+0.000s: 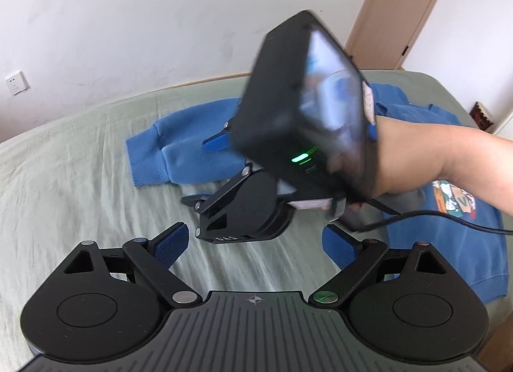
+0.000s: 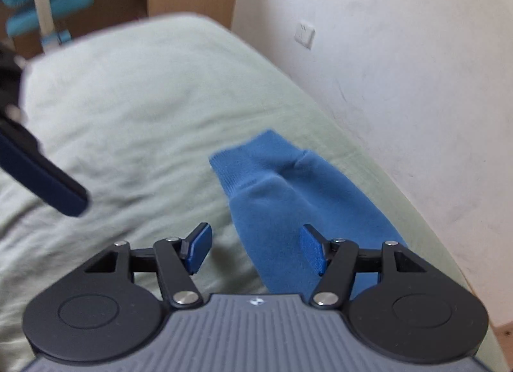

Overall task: Fold clothes
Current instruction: 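Move the right gripper to the other sleeve cuff and grasp it, then lift and fold the second sleeve across the chest with the right gripper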

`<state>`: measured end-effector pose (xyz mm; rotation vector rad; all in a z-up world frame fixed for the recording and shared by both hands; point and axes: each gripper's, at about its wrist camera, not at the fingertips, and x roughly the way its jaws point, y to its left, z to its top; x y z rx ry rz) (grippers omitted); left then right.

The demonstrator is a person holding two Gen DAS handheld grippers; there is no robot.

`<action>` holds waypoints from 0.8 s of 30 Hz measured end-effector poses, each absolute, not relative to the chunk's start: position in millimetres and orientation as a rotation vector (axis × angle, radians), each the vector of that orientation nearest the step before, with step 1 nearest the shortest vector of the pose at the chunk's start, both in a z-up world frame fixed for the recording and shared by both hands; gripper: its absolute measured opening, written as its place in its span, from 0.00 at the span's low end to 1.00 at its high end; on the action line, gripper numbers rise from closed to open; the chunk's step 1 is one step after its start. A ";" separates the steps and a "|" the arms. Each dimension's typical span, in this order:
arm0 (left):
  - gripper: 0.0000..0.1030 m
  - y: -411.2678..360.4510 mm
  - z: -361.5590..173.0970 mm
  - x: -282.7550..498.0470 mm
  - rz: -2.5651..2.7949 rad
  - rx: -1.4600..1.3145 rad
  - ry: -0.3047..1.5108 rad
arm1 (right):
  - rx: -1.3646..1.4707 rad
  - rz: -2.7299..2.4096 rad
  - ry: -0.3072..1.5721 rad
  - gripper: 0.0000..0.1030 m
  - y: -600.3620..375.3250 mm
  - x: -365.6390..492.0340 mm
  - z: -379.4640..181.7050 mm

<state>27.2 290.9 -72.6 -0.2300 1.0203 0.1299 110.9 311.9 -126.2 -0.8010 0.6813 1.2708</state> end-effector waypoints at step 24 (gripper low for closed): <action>0.90 229.1 -36.2 65.4 0.105 -0.173 0.958 | -0.211 0.785 0.717 0.09 115.6 170.5 -17.2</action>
